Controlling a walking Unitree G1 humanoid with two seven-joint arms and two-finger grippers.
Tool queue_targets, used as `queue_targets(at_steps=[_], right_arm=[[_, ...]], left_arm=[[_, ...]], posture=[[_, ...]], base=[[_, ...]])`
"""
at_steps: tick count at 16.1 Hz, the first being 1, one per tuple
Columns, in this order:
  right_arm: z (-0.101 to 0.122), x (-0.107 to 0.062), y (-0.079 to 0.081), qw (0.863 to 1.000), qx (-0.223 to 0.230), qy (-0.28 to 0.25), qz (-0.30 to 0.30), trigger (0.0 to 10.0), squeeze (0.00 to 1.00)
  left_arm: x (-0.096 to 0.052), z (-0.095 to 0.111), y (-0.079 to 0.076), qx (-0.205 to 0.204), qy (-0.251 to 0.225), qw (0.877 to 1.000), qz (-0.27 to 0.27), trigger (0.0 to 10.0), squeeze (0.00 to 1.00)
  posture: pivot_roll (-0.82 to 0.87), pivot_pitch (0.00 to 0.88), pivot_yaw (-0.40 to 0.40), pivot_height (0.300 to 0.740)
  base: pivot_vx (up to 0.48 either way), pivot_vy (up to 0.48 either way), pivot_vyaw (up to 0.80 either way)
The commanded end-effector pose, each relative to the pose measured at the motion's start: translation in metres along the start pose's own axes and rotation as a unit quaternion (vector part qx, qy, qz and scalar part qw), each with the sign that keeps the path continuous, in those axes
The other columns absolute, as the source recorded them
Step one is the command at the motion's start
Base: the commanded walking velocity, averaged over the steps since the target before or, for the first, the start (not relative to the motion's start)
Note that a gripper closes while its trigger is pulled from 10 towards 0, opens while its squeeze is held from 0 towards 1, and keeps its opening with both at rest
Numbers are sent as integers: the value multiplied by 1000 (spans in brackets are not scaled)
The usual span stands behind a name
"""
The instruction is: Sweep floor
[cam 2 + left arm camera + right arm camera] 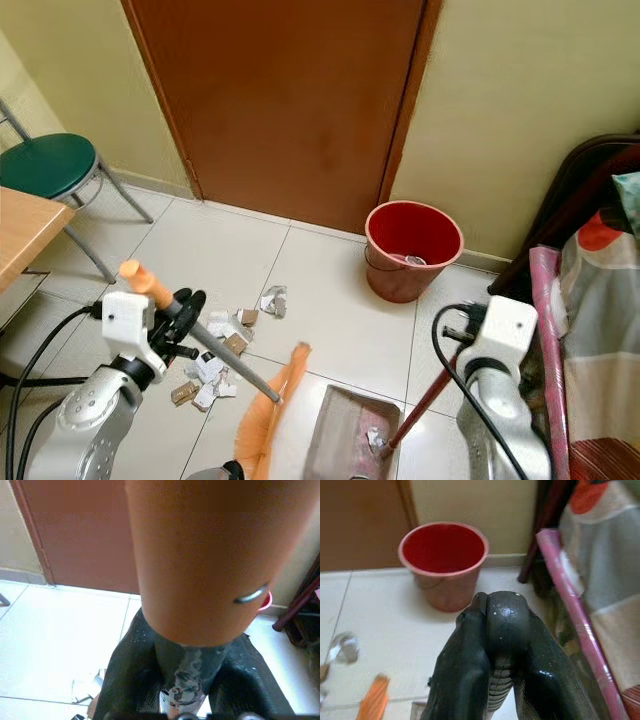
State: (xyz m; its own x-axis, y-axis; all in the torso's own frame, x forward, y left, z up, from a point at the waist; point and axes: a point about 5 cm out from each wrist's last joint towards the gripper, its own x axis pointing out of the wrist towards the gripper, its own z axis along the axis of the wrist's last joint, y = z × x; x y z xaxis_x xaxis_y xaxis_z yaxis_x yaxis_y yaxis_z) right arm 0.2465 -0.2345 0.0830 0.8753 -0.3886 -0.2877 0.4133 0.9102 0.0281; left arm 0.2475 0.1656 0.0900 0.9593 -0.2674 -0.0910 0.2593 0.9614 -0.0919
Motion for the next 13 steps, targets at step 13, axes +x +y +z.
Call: queue_targets(at_steps=[13], right_arm=[[8, 15, 18, 996, -5, -87, 23, 10000, 0]], left_arm=[[2, -3, 10, 26, 7, 999, 23, 10000, 0]], posture=[[62, 110, 32, 740]], base=[[89, 0, -40]])
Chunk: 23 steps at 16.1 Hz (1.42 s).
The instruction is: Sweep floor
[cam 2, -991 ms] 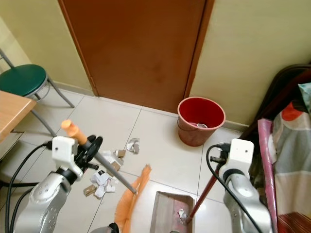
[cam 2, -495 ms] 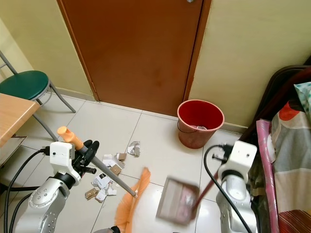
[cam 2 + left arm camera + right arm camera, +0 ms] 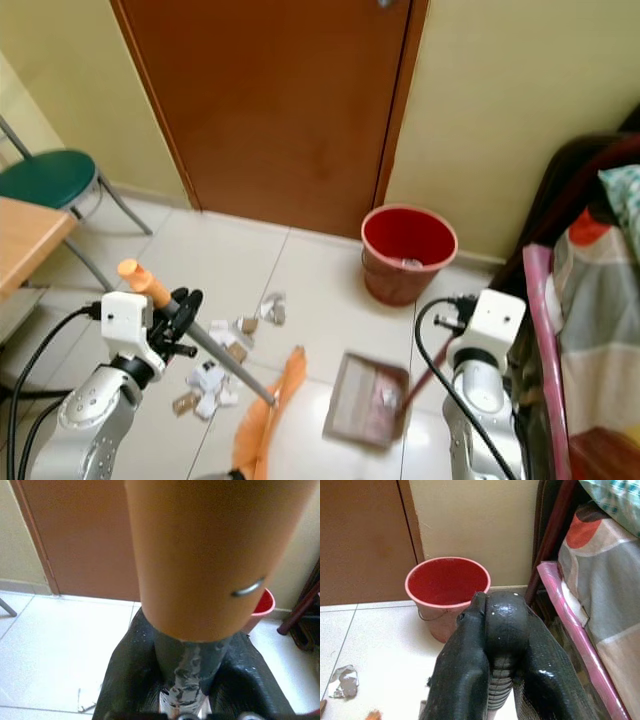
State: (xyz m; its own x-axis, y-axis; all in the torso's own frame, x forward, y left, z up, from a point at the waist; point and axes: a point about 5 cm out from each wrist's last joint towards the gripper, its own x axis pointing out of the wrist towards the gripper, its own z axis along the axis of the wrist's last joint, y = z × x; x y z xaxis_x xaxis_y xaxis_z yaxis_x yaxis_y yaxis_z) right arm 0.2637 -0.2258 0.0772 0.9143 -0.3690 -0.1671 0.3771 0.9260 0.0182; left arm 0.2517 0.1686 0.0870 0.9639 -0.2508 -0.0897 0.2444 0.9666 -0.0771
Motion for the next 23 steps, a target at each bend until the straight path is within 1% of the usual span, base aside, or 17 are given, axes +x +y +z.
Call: queue_targets(at_steps=[1, 3, 5, 7, 9, 13, 16, 20, 23], right_arm=[[9, 3, 4, 1000, 4, -25, 6, 10000, 0], [8, 3, 5, 1000, 4, -25, 8, 10000, 0], [6, 2, 6, 1000, 2, -23, 10, 10000, 0], [4, 2, 7, 1000, -1, -20, 12, 10000, 0], [4, 2, 7, 1000, 0, -19, 11, 10000, 0], [4, 3, 7, 1000, 0, -16, 11, 10000, 0], [3, 3, 8, 1000, -2, -14, 12, 10000, 0], [0, 1, 7, 1000, -8, -8, 12, 10000, 0], [1, 2, 9, 1000, -6, -8, 15, 10000, 0]], left_arm=[[2, 4, 9, 51, -4, 998, 19, 10000, 0], [5, 9, 9, 70, -17, 997, 16, 10000, 0], [6, 12, 7, 63, -22, 998, 18, 10000, 0], [7, 13, 3, 65, -28, 997, 12, 10000, 0], [8, 13, 3, 67, -29, 997, 11, 10000, 0], [8, 12, 1, 67, -28, 997, 7, 10000, 0], [7, 11, -2, 65, -27, 997, 1, 10000, 0], [7, 9, -4, 61, -22, 998, 1, 10000, 0], [7, 8, -4, 66, -20, 998, 7, 10000, 0]], posture=[[60, 112, 33, 740], [57, 113, 33, 740], [56, 115, 34, 740], [56, 118, 34, 740], [55, 122, 34, 740], [54, 125, 35, 740], [53, 131, 31, 740], [52, 137, 29, 740], [53, 140, 28, 740]], base=[[322, 0, 0], [324, 0, 0], [328, 0, 0], [349, 0, 0], [366, 0, 0], [368, 0, -664], [343, 0, 0], [0, 0, 0], [0, 0, 0]])
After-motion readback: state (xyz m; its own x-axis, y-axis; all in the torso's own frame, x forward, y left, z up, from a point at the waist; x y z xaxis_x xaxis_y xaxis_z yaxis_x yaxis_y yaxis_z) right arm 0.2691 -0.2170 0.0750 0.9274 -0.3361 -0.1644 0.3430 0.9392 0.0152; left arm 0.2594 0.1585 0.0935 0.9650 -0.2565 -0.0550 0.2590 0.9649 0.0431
